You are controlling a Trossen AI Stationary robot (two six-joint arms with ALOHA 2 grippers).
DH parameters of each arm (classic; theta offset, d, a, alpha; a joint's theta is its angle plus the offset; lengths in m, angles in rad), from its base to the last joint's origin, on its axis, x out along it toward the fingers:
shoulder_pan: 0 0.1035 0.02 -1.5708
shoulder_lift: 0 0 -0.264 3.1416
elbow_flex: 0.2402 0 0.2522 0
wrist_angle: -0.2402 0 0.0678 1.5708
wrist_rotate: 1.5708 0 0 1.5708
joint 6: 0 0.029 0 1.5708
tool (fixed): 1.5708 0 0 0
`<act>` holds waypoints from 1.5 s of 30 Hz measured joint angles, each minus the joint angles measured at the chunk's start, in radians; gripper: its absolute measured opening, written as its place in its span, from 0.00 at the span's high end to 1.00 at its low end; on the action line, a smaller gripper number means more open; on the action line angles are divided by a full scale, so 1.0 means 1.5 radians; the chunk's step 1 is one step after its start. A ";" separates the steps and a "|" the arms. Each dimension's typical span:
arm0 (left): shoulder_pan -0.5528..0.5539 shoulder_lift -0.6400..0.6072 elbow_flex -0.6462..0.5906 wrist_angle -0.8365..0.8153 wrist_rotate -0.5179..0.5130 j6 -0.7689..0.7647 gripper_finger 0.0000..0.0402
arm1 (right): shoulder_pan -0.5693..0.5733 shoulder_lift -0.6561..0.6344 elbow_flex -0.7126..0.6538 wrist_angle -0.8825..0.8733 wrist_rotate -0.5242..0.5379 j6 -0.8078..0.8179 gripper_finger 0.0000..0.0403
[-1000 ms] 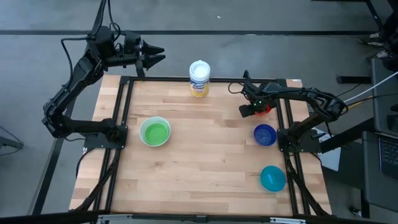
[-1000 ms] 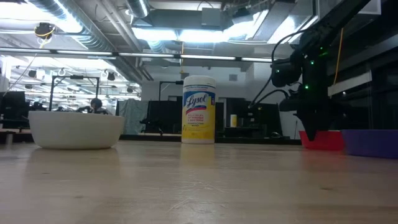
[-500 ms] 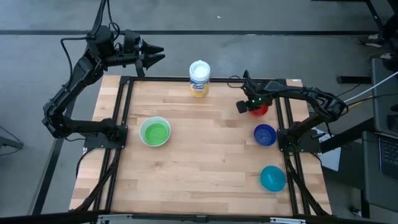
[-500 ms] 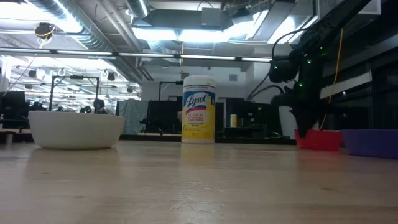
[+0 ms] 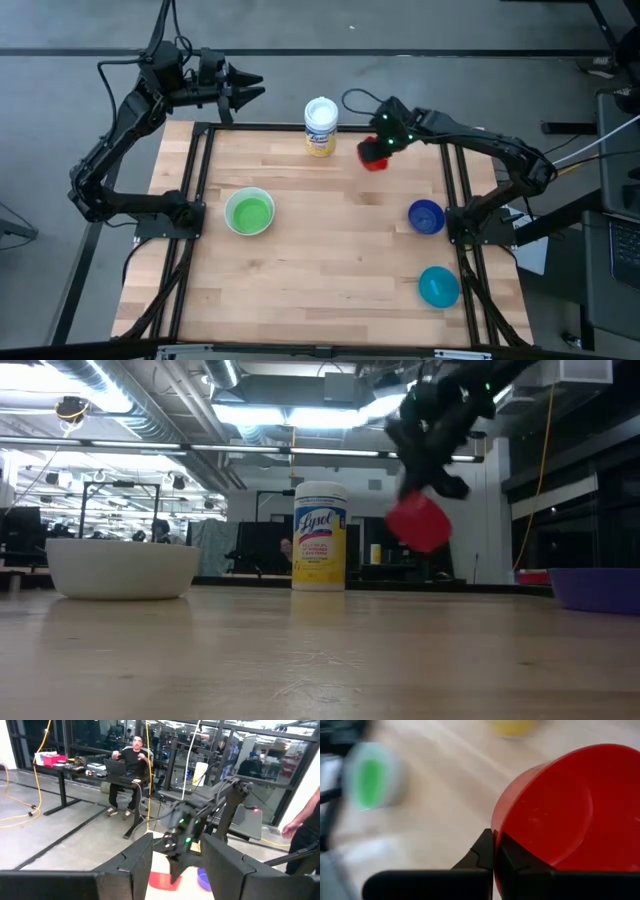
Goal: Nest bowls inside each other
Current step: Stack the red bowl on top of the green bowl on the table
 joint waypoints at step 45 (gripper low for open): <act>-0.011 0.269 0.000 0.364 0.671 -0.249 0.63 | 0.195 0.000 0.131 0.892 -0.412 0.207 0.99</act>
